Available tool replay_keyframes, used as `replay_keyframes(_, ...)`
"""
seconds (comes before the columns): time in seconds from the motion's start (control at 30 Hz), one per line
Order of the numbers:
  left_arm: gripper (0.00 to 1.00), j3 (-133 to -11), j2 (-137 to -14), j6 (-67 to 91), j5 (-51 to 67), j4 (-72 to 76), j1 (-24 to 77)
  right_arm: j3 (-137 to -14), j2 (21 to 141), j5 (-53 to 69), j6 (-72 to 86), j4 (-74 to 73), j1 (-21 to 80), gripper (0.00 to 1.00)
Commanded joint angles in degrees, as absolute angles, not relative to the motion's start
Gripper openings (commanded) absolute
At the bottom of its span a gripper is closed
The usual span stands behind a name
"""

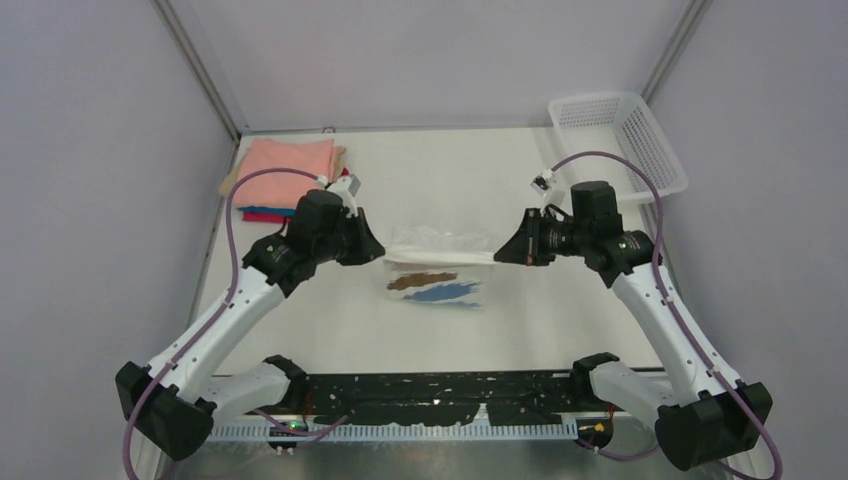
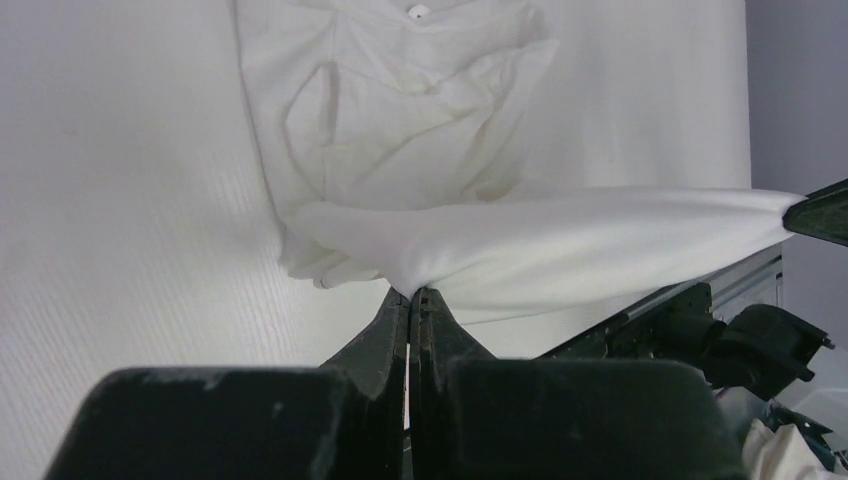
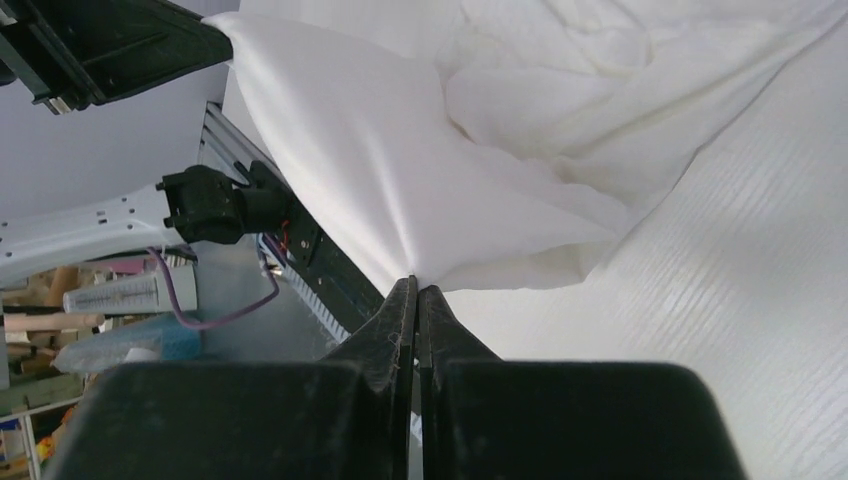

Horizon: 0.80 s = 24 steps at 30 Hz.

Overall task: Fold and stack the t-shirts
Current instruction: Fold the long partially folded tshirt into a neat square

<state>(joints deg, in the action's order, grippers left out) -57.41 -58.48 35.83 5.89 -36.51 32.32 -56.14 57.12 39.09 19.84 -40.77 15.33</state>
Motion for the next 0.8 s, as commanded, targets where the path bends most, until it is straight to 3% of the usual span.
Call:
replay_keyframes(0.0,0.0,-62.51,-63.63,32.49,4.79,-32.63,28.54,-57.24,60.98,37.87,21.69,-32.51,12.8,0.06)
replay_keyframes(0.77,0.0,-85.83,-101.6,27.71,14.16,-33.21,22.51,-60.49,85.35,31.53,26.88,-19.26,5.52,0.05)
